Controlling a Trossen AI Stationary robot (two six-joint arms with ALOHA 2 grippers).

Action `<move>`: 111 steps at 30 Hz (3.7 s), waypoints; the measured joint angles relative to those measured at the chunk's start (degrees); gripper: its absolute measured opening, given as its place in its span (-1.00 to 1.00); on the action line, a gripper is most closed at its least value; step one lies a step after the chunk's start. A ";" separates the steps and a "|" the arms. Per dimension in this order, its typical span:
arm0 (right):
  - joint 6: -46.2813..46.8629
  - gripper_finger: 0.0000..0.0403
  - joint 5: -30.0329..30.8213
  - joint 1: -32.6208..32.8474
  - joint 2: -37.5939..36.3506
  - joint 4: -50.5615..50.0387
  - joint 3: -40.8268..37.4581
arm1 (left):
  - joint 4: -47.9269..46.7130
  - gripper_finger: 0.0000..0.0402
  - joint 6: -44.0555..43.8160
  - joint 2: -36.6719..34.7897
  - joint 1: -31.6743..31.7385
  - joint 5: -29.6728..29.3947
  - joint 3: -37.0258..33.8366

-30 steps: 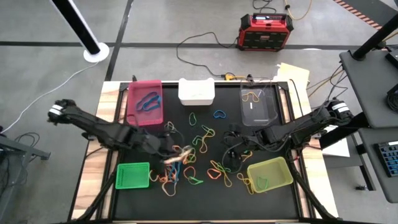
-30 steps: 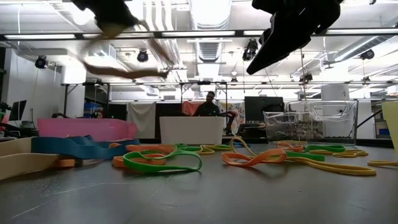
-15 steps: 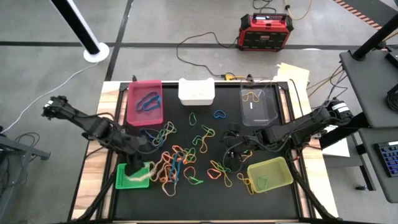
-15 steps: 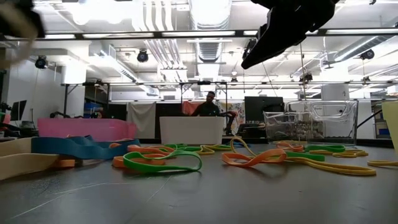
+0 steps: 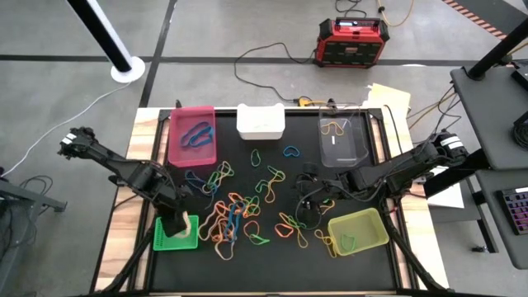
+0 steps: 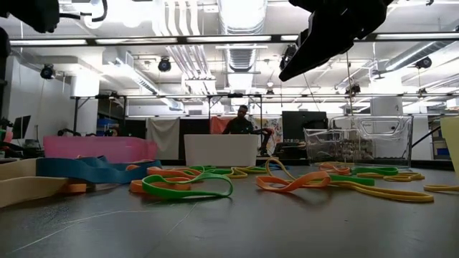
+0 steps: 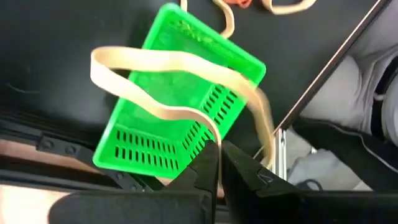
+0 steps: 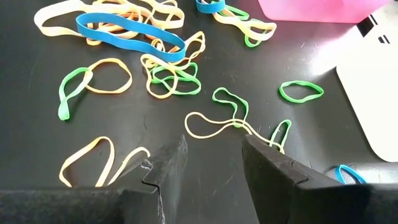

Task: Sort rubber bands into baskets
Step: Put the light yellow rubber band into the green bin, then put the green rubber band into the yellow bin

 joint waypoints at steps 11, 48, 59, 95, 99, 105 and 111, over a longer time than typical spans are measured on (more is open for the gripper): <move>0.59 -0.25 0.02 0.00 0.00 0.60 -1.50 | 0.03 -1.00 -0.57 3.64 -0.64 5.46 0.00; 0.44 -0.25 0.00 0.00 0.00 3.36 -3.41 | 1.29 -1.00 4.66 19.95 -1.01 16.08 -0.02; 0.31 -0.25 0.00 0.00 0.00 3.36 -3.41 | 0.45 -1.00 4.65 19.87 -1.01 8.50 -0.02; 4.58 -0.25 -2.85 0.02 -4.22 -5.26 -3.45 | 3.00 -0.41 25.88 19.78 -0.05 -28.34 15.76; 5.89 -0.25 -4.09 0.15 -6.26 -8.53 -3.45 | 7.82 -0.43 38.12 19.78 1.72 -33.44 19.83; 4.08 -0.25 -4.13 0.15 -7.15 -9.72 -3.45 | 14.36 -0.50 55.29 19.76 8.30 -33.72 20.44; 0.52 -0.25 -2.69 -1.06 -6.95 -9.00 -3.45 | 20.01 -0.58 64.50 17.87 17.72 -33.37 14.61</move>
